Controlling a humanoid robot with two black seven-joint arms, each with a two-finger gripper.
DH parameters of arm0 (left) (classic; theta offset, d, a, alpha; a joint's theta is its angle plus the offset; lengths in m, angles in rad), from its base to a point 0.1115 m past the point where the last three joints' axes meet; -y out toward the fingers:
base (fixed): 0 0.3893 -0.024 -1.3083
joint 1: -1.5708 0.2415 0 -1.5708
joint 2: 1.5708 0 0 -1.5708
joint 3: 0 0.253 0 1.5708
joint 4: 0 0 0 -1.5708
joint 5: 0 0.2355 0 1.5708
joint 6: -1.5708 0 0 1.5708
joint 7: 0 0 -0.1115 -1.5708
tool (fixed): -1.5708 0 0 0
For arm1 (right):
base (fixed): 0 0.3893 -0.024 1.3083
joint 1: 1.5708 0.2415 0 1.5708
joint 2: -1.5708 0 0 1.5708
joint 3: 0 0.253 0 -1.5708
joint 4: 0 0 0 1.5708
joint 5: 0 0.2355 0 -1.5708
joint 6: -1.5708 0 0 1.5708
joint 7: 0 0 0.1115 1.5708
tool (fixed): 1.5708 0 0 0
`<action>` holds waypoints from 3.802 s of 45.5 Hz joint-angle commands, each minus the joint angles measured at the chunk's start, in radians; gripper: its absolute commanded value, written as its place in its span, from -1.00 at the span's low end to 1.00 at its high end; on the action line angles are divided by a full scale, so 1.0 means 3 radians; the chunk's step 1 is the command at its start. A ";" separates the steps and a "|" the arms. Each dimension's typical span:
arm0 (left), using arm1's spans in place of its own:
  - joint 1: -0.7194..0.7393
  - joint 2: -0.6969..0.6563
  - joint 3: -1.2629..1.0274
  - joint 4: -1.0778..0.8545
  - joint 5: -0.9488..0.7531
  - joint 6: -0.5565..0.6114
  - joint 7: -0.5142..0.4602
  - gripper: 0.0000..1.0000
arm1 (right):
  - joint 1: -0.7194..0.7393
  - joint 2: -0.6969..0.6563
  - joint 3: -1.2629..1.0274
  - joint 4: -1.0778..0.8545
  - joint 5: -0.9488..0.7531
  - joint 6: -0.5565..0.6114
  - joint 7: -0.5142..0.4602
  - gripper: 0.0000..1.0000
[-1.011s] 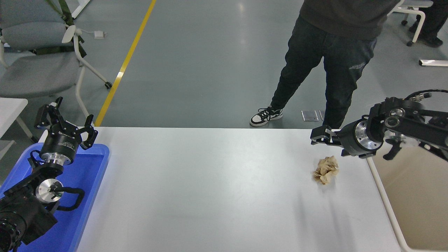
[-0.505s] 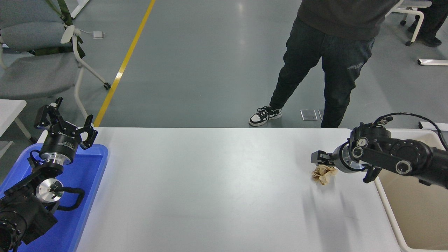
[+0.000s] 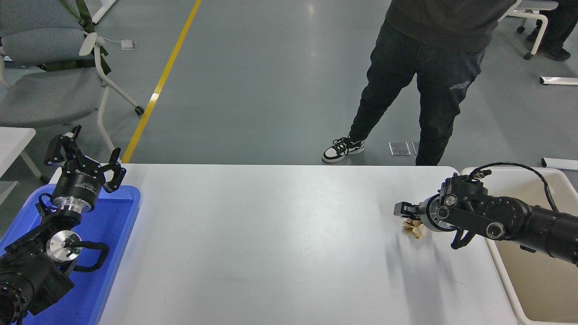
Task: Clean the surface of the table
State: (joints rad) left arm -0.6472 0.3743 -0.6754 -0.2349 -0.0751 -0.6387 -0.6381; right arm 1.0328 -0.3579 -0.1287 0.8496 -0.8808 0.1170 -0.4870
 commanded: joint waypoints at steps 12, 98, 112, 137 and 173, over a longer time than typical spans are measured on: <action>0.0000 0.0000 0.0001 0.0001 0.0000 0.0002 0.0000 1.00 | -0.0196 0.0339 -0.0072 -0.0638 -0.0009 -0.0109 0.0375 0.94; 0.0005 0.0000 0.0001 0.0001 0.0000 0.0002 0.0000 1.00 | 0.0796 -0.2003 0.0868 0.1560 0.0221 0.1011 0.0713 -1.00; 0.0000 0.0000 0.0001 0.0001 0.0000 0.0002 0.0000 1.00 | 0.0796 -0.2458 0.1370 0.1627 0.0614 0.1215 0.0728 -1.00; 0.0005 0.0000 0.0001 0.0001 0.0000 0.0002 0.0000 1.00 | 0.0582 -0.3041 0.1421 0.1188 0.0870 0.1236 0.0810 -1.00; 0.0005 0.0000 0.0001 0.0001 0.0000 0.0002 0.0000 1.00 | -0.0973 -0.1814 0.1431 -0.1885 0.1801 0.1205 0.1638 -1.00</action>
State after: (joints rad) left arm -0.6459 0.3743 -0.6751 -0.2345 -0.0752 -0.6380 -0.6381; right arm 0.8714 -1.0807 0.2914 0.5631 -0.4141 0.4857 -0.0543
